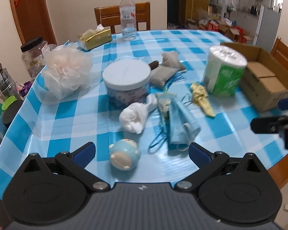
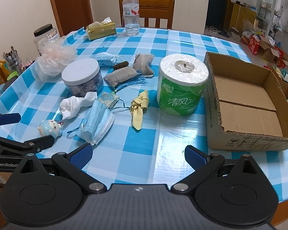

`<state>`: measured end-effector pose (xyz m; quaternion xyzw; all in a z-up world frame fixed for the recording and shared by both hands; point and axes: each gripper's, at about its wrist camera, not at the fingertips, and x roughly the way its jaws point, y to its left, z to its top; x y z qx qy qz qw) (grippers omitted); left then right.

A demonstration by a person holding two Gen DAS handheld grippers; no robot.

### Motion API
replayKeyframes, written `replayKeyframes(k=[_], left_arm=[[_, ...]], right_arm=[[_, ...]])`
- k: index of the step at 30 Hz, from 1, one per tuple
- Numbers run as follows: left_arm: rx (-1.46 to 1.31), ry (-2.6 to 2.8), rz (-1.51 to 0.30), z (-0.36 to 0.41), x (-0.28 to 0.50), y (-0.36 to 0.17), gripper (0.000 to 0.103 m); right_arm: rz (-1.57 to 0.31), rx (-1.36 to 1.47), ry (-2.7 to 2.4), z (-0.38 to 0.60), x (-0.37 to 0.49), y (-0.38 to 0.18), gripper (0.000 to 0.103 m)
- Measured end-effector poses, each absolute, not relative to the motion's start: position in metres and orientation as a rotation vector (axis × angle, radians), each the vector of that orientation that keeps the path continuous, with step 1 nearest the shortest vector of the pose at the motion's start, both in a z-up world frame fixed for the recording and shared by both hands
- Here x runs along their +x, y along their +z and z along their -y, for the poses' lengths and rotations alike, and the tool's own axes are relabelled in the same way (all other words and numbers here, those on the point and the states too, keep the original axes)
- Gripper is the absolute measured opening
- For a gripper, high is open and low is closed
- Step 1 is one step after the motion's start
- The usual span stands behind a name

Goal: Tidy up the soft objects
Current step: 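Reach the right gripper toward the light-blue face mask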

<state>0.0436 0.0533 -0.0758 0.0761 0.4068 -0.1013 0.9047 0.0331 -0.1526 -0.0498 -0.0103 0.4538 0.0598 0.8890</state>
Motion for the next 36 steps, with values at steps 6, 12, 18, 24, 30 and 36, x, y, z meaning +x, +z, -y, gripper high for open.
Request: replayKeyframes(k=[6, 12, 18, 24, 30, 36], left_arm=[[0.21, -0.202, -0.841, -0.064, 0.052, -0.09, 0.102], [0.216, -0.223, -0.861, -0.079, 0.063, -0.1, 0.102], [0.235, -0.22, -0.862, -0.091, 0.07, -0.107, 0.102], [0.236, -0.226, -0.866, -0.1, 0.076, -0.109, 0.102], [0.238, -0.239, -0.872, -0.102, 0.077, -0.111, 0.102], [0.249, -0.268, -0.879, -0.095, 0.078, -0.114, 0.102]], right_arm=[[-0.981, -0.028, 0.132, 0.14, 0.053, -0.062, 0.103], [-1.0, -0.042, 0.158, 0.117, 0.081, -0.072, 0.103], [-1.009, -0.044, 0.17, 0.09, 0.118, -0.086, 0.103], [-1.03, -0.073, 0.165, 0.067, 0.139, -0.106, 0.103], [-1.059, -0.075, 0.115, 0.072, 0.137, -0.12, 0.103], [-1.07, -0.064, 0.057, 0.096, 0.12, -0.123, 0.103]])
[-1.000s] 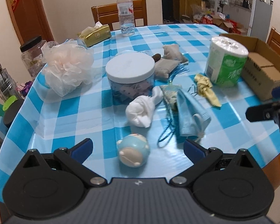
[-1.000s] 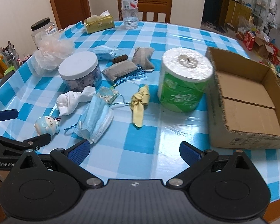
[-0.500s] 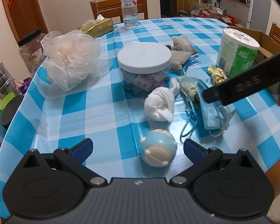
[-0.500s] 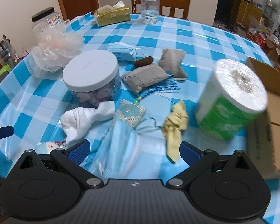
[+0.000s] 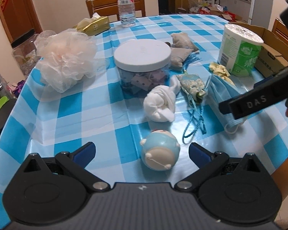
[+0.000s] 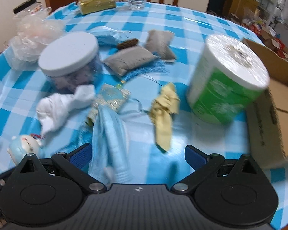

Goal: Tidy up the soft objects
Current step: 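Reach the right gripper toward the light-blue face mask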

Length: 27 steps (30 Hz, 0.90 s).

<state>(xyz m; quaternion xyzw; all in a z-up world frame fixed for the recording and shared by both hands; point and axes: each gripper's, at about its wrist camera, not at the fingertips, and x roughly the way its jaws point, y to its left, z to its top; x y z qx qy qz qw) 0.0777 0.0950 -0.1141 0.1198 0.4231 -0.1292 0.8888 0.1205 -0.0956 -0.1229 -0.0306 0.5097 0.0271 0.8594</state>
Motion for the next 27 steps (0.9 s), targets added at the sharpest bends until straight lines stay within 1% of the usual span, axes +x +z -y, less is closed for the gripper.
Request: replayKeyframes(k=[5, 10, 20, 21, 22, 24, 26, 27], left_arm=[[0.268, -0.288, -0.886, -0.089, 0.08, -0.119, 0.102], [0.274, -0.294, -0.898, -0.085, 0.082, -0.126, 0.102], [0.218, -0.301, -0.94, -0.09, 0.091, -0.141, 0.101], [0.209, -0.304, -0.943, -0.09, 0.092, -0.142, 0.097], [0.199, -0.306, -0.944, -0.09, 0.093, -0.143, 0.089], [0.175, -0.32, -0.943, -0.091, 0.094, -0.142, 0.08], [0.17, -0.33, -0.938, -0.09, 0.094, -0.141, 0.074], [0.178, -0.338, -0.932, -0.088, 0.093, -0.14, 0.068]], right_arm=[[-1.095, -0.068, 0.055, 0.11, 0.11, -0.132, 0.103], [-1.118, -0.113, 0.115, 0.105, 0.105, -0.142, 0.103], [-1.056, -0.116, 0.155, 0.104, 0.095, -0.142, 0.103], [-1.052, -0.114, 0.154, 0.104, 0.095, -0.142, 0.103], [-1.05, -0.113, 0.152, 0.104, 0.095, -0.142, 0.103], [-1.048, -0.113, 0.152, 0.104, 0.094, -0.142, 0.103], [-1.041, -0.109, 0.151, 0.105, 0.095, -0.143, 0.103], [-1.037, -0.108, 0.148, 0.105, 0.094, -0.143, 0.103]])
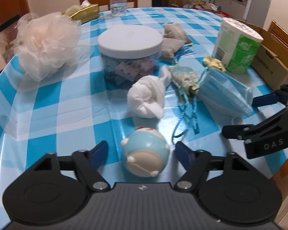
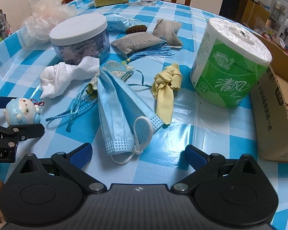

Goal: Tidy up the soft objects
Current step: 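Reach the right gripper toward the light-blue face mask, then close the right gripper on the mask while the left gripper grasps the blue-white doll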

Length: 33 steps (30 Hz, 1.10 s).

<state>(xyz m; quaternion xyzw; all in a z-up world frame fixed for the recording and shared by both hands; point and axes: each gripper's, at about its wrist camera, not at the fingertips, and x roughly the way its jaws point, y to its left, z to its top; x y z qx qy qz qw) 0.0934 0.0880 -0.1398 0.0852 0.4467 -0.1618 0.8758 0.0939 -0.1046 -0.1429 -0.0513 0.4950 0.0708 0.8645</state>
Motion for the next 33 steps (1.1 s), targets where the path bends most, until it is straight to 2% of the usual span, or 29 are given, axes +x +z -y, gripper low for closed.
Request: replayKeyframes(k=[13, 19, 21, 25, 29, 31, 33], left_arm=[[0.215, -0.341, -0.905, -0.081, 0.091, -0.136, 0.064], [0.229, -0.349, -0.891, -0.08, 0.09, -0.135, 0.064], [0.227, -0.352, -0.903, -0.08, 0.091, -0.137, 0.06], [0.231, -0.357, -0.899, -0.08, 0.088, -0.135, 0.058], [0.245, -0.362, -0.877, -0.08, 0.085, -0.128, 0.057], [0.257, -0.358, -0.87, -0.08, 0.085, -0.127, 0.051], [0.276, -0.369, -0.859, -0.08, 0.084, -0.126, 0.051]], right_arm=[[-1.057, -0.122, 0.159, 0.103, 0.095, -0.137, 0.103], [-0.97, -0.247, 0.242, 0.092, 0.106, -0.118, 0.103], [-0.97, -0.27, 0.273, 0.088, 0.113, -0.116, 0.098], [-0.974, -0.34, 0.313, 0.079, 0.12, -0.119, 0.087], [-0.98, -0.366, 0.34, 0.073, 0.12, -0.12, 0.082], [-0.986, -0.372, 0.341, 0.071, 0.12, -0.121, 0.078], [-0.99, -0.378, 0.347, 0.07, 0.121, -0.122, 0.075]])
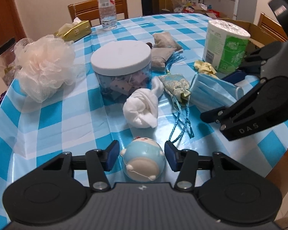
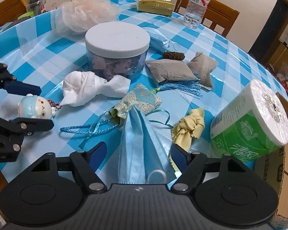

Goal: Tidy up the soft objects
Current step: 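Close the right gripper on the mask while the left gripper grasps the blue-white doll, then carry the mask into the cardboard box and open the right gripper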

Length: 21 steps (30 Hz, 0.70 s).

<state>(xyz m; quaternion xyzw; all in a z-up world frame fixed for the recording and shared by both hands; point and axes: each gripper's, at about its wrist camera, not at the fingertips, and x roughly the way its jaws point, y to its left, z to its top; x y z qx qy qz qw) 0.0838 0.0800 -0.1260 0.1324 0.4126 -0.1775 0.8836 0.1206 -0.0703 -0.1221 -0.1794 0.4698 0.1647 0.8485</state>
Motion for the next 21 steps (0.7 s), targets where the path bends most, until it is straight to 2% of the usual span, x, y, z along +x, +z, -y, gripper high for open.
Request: replayKeyframes(k=[4, 10, 19, 21], left_arm=[[0.274, -0.393, -0.894, -0.081, 0.086, -0.132, 0.045], [0.275, -0.409, -0.909, -0.083, 0.084, -0.132, 0.044], [0.321, -0.467, -0.919, -0.094, 0.087, -0.115, 0.043], [0.323, -0.485, -0.922, -0.095, 0.089, -0.109, 0.043]], right_arm=[[-1.0, -0.376, 0.353, 0.07, 0.121, -0.123, 0.067], [-1.024, -0.377, 0.335, 0.073, 0.123, -0.122, 0.05], [-1.054, -0.34, 0.301, 0.08, 0.122, -0.108, 0.033], [-1.051, -0.33, 0.297, 0.082, 0.119, -0.101, 0.032]])
